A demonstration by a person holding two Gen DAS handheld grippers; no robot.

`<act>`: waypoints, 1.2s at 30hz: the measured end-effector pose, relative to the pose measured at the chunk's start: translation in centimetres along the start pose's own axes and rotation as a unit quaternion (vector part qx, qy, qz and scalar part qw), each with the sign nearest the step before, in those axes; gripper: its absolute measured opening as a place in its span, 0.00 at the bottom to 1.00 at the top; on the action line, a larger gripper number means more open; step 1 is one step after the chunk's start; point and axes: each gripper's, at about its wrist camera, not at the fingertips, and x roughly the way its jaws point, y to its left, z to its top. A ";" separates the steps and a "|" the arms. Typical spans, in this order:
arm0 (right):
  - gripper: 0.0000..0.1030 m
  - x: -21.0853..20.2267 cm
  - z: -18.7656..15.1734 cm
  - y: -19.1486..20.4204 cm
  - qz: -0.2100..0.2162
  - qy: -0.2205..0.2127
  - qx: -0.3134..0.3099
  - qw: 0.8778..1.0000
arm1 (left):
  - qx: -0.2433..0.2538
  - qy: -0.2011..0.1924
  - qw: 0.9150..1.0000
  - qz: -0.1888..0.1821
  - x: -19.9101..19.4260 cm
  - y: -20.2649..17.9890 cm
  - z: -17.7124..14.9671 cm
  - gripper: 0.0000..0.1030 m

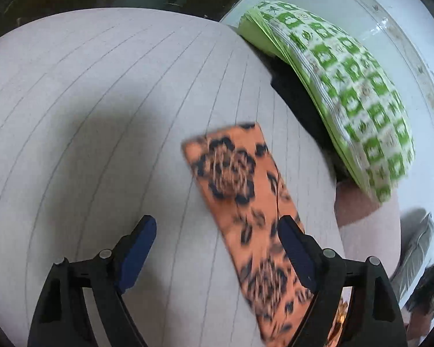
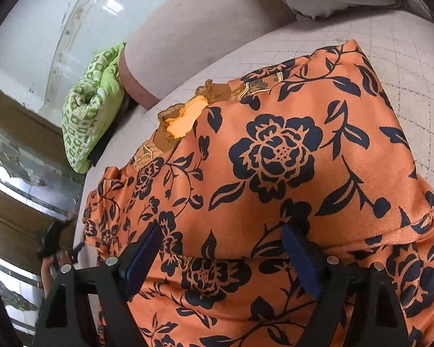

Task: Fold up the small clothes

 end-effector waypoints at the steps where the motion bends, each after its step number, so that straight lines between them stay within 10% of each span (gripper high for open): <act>1: 0.84 0.0 0.0 0.1 -0.001 0.000 -0.003 1.000 | -0.001 -0.007 1.000 0.004 0.1 0.1 0.8 0.82; 4: 0.84 0.0 -0.1 0.1 -0.001 0.000 -0.006 1.000 | 0.003 -0.004 1.000 0.018 1.4 -0.2 2.5 0.59; 6: 0.84 0.0 -0.1 0.1 -0.002 0.000 -0.014 1.000 | 0.010 0.017 0.999 0.029 2.4 -0.6 3.4 0.01; 13: 0.84 0.3 -0.3 0.6 -0.011 0.002 -0.030 0.999 | 0.072 -0.049 0.996 0.024 -2.9 -4.1 3.7 0.02; 21: 0.84 0.6 0.1 0.2 -0.004 0.004 -0.014 1.000 | 0.248 -0.161 0.949 -0.107 -18.7 -19.1 -0.9 0.02; 28: 0.84 -6.3 -0.1 0.6 0.041 -0.072 -0.014 0.996 | 0.382 -0.114 0.896 -0.196 -19.8 -31.6 -15.9 0.02; 36: 0.84 -15.8 -3.6 -5.6 0.019 -0.136 0.019 0.990 | 0.497 0.020 0.835 -0.237 -11.5 -38.5 -37.4 0.03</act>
